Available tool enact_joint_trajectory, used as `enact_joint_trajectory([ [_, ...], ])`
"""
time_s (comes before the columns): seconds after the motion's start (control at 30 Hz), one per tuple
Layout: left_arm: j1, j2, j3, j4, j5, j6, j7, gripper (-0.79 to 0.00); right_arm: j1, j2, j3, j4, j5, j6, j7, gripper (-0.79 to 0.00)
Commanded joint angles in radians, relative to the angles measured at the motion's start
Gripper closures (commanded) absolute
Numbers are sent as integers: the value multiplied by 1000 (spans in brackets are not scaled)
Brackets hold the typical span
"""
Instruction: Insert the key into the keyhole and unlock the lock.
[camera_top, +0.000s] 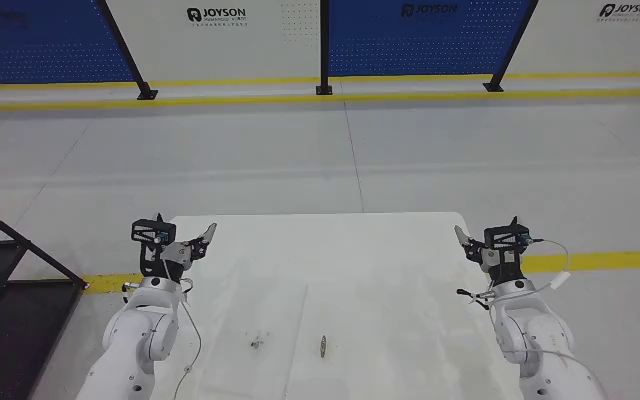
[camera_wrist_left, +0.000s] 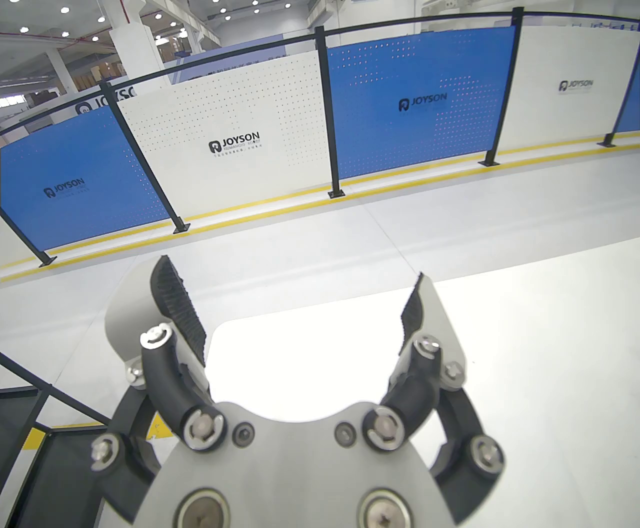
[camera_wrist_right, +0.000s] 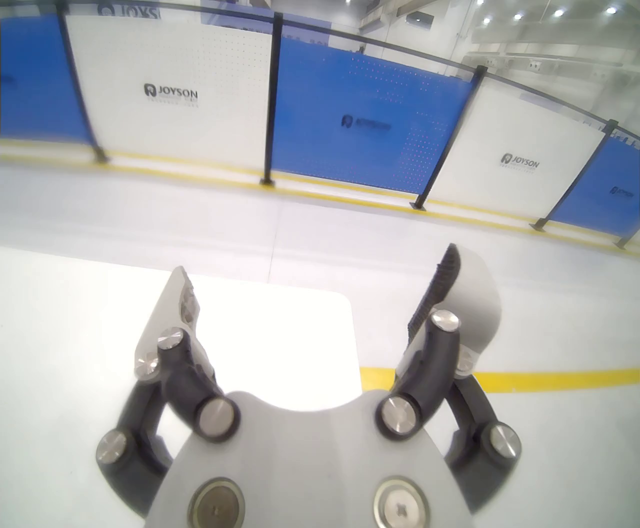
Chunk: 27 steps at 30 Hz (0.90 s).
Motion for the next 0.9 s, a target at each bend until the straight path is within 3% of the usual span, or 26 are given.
enact_joint_trajectory([
  [0.0, 0, 0, 0, 0, 0, 0, 0, -785, 0, 0, 0, 0, 0, 0, 0, -784],
  [0.27, 0, 0, 0, 0, 0, 0, 0, -784, 0, 0, 0, 0, 0, 0, 0, -785],
  [0.37, 19, 3, -8, -17, 21, -53, 6, -785, 0, 0, 0, 0, 0, 0, 0, -785],
  [0.57, 153, 10, -66, -123, 2, -164, 24, -785, 0, 0, 0, 0, 0, 0, 0, -785],
  [0.87, 442, 24, -195, -300, -68, -448, -25, -785, 0, 0, 0, 0, 0, 0, 0, -785],
])
